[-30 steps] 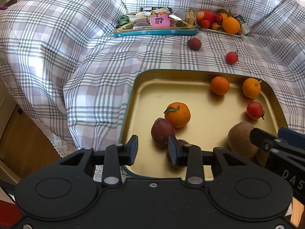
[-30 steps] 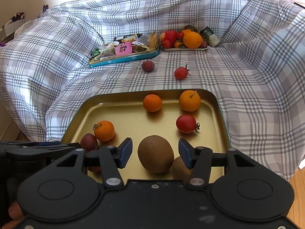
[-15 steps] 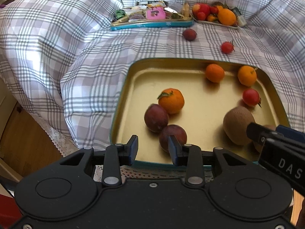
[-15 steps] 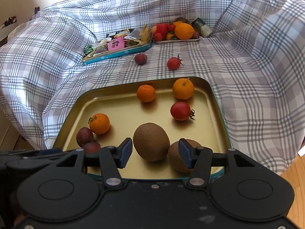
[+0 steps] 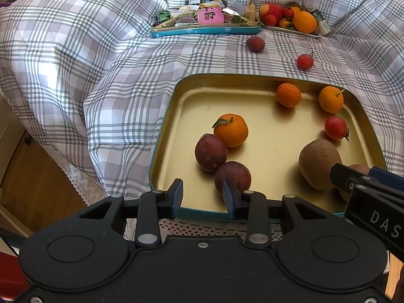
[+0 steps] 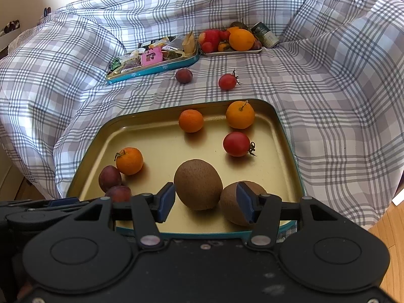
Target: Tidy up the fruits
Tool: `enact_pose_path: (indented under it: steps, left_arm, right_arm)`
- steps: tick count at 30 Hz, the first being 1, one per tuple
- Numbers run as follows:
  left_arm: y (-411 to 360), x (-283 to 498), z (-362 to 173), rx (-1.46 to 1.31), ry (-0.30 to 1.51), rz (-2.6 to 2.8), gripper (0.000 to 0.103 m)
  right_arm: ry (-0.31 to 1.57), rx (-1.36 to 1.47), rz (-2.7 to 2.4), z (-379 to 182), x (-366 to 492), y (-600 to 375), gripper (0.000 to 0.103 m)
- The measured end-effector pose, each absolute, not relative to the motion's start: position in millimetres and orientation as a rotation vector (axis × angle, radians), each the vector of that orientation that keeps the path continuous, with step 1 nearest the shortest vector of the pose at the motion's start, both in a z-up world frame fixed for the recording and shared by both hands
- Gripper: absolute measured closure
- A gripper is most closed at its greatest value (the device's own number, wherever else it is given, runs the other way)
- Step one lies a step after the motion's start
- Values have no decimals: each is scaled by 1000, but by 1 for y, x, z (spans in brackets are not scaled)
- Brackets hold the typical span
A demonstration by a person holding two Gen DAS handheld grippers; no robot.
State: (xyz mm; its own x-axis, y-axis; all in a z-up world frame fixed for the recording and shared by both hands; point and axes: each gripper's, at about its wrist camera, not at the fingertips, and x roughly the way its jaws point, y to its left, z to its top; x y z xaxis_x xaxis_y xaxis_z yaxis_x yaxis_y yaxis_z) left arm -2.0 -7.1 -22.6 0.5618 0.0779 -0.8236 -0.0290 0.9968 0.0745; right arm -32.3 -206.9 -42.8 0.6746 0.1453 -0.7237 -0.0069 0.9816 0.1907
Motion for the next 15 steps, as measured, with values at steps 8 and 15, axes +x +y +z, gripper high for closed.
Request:
enact_pose_path:
  steps: [8, 15]
  left_arm:
    - [-7, -4, -22, 50, 967, 66, 59]
    - [-9, -1, -22, 51, 977, 61, 59]
  right_arm:
    - [826, 168, 88, -43, -33, -207, 46]
    - [814, 131, 92, -44, -33, -206, 45]
